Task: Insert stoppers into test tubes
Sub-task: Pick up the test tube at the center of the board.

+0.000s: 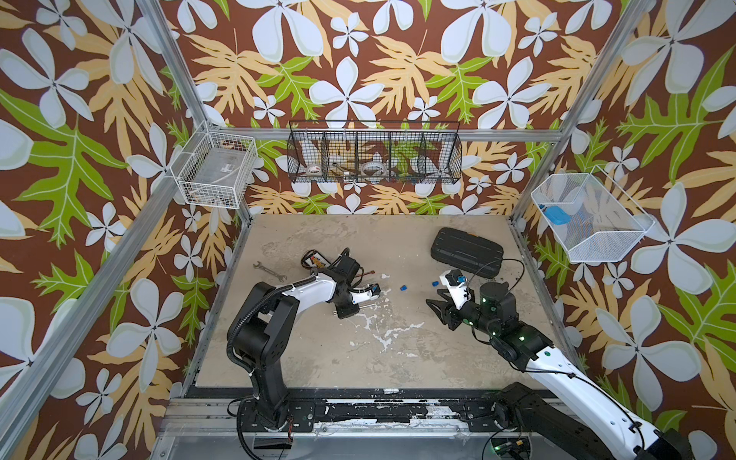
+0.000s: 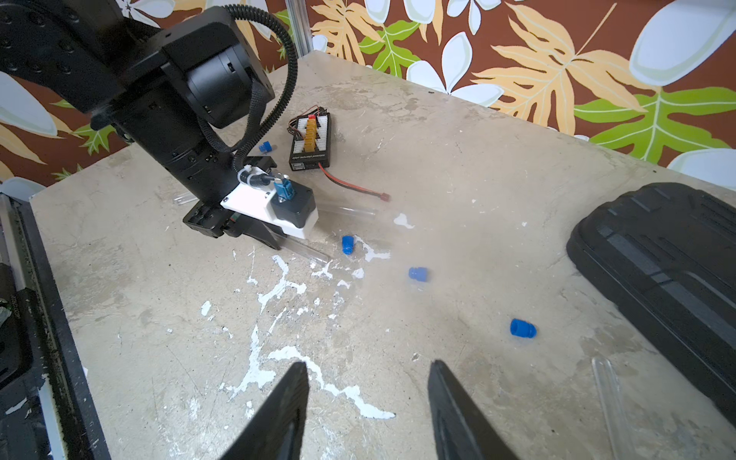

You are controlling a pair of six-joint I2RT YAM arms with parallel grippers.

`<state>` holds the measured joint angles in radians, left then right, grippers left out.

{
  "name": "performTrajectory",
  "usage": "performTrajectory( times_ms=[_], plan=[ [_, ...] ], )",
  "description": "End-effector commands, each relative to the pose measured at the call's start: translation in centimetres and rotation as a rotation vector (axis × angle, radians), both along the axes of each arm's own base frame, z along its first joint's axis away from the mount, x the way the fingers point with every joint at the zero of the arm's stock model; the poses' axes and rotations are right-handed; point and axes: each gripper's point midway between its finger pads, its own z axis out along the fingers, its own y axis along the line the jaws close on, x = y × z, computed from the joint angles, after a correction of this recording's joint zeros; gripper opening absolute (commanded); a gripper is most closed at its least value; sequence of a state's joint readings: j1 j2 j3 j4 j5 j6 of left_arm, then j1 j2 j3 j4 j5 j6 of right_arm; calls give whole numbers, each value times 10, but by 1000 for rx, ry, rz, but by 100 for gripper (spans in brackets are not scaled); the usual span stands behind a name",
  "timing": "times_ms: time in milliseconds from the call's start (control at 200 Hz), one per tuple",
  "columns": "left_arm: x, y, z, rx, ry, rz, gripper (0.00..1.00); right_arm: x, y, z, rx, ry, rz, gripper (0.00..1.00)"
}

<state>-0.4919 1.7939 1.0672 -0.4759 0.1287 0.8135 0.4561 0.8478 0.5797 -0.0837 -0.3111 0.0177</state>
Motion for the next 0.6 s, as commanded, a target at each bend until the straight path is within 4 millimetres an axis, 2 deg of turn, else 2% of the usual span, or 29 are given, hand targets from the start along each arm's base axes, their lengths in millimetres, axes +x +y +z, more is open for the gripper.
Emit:
performTrajectory(
  times_ms=[0,240,591],
  plan=[
    [-19,9,-7,25,53,-4,16,1,0,1,-4,-9,1,51],
    [-23,4,-1,2,23,-18,8,0,0,3,17,-6,-4,51],
    [-28,-14,52,-176,-91,-52,4,7,-17,8,81,20,-157,52]
  ],
)
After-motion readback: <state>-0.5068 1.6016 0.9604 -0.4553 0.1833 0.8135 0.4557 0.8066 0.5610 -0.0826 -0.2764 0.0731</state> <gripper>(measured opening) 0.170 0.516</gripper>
